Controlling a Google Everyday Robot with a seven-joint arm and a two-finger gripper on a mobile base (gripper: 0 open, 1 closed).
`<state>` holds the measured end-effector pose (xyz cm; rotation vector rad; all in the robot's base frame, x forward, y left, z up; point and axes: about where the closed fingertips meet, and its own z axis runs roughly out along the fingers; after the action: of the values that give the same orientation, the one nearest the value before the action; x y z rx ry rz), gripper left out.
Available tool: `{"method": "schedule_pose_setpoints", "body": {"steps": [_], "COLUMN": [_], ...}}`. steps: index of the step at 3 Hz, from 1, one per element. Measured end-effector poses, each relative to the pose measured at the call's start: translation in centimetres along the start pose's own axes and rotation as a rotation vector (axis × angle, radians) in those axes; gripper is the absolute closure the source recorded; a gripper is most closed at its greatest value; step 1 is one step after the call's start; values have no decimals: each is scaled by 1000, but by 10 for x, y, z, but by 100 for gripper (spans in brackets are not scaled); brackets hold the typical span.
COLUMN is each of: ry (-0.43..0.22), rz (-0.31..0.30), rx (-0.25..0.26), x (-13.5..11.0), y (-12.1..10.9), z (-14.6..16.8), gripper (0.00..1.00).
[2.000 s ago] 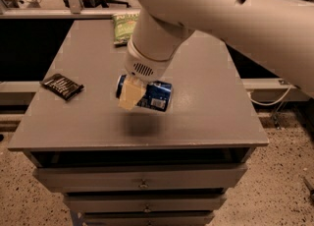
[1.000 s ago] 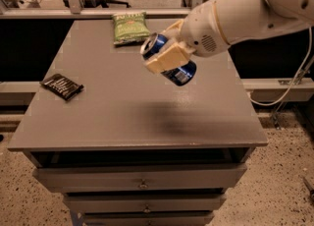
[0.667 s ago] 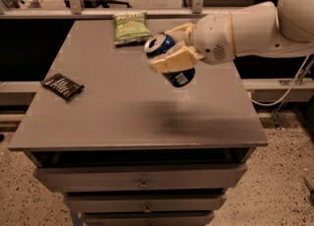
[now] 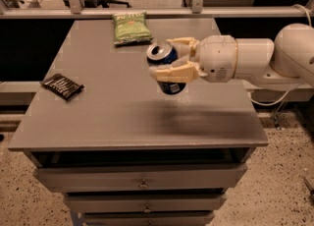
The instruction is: Place pepsi can upright
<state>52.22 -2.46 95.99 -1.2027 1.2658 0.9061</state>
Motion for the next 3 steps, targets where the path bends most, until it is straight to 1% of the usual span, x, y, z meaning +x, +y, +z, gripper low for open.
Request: {"method": "schedule_pose_setpoints", "body": {"steps": [1, 2, 3], "ry": [-71, -80, -84], "rz": [38, 79, 132], "rx": [-15, -42, -51], "x": [13, 28, 43], "y": [5, 9, 11], "z": [1, 4, 5], "gripper": [100, 81, 58]}}
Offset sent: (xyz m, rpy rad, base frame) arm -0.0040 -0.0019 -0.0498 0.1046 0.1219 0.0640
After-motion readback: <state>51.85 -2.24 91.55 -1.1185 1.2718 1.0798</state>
